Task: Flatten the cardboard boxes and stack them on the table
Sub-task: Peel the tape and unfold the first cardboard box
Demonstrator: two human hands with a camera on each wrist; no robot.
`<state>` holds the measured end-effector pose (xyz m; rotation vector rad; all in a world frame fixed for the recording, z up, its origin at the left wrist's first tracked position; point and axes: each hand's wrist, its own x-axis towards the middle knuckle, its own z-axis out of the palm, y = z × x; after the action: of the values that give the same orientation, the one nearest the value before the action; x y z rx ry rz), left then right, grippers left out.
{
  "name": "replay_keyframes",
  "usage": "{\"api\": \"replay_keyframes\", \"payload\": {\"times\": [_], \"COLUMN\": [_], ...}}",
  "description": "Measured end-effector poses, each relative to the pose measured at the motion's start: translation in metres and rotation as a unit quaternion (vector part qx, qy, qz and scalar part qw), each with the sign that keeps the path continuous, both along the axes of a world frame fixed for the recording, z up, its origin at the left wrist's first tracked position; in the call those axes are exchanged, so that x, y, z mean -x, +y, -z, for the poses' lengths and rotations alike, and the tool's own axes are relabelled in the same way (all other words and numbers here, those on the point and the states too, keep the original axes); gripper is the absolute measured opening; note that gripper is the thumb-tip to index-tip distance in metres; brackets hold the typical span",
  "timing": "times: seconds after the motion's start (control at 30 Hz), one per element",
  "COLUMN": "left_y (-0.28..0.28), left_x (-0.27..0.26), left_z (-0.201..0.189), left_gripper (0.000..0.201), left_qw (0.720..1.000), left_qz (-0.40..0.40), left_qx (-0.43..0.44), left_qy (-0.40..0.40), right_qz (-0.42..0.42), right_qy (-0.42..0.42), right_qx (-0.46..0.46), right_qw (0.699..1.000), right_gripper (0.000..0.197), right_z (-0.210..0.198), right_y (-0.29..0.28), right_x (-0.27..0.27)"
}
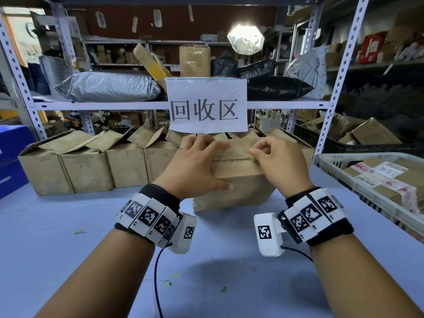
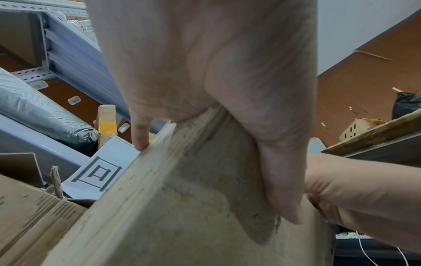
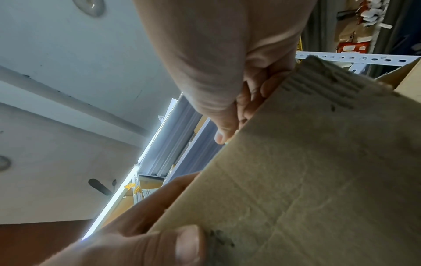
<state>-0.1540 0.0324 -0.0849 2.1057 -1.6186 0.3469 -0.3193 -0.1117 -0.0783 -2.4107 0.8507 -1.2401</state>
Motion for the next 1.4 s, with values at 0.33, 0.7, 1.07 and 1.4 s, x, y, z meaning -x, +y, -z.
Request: {"api": "replay_keyframes", "payload": {"times": [0.33,0.7,1.07,1.4], "left_y": [-0.001,0.002,0.001,0.000], "left_x": [0.000,0.001,0.001,0.000], "left_z": [0.000,0.000,0.001,0.004], "left_gripper": [0.100,0.103,0.105,0.103], "left_qw": [1.000,1.000,1.000,1.000], "left_qz": [-0.004,-0.006,-0.005,0.003], "left_qx": [0.000,-0.002,0.008,0.014], "left_qy": [-0.009,-0.002,0.006,-0.001], "right_qz": [0.037,0.087,0.085,0.091], "right_qy": [0.043,0.055,0.048,0.016], "right_qx": [0.038,0.039,0.001,0.020], "right_qw": [0.998,0.994,0.995,0.996], "right_gripper": [0.044,0.024,0.014,0.031], "right_z": [-0.003,-0.008,-0.008,-0.002], "right_y": [0.013,0.006,-0.006,0.002], "right_x": [-0.004,0.002,0.014,0.010]}}
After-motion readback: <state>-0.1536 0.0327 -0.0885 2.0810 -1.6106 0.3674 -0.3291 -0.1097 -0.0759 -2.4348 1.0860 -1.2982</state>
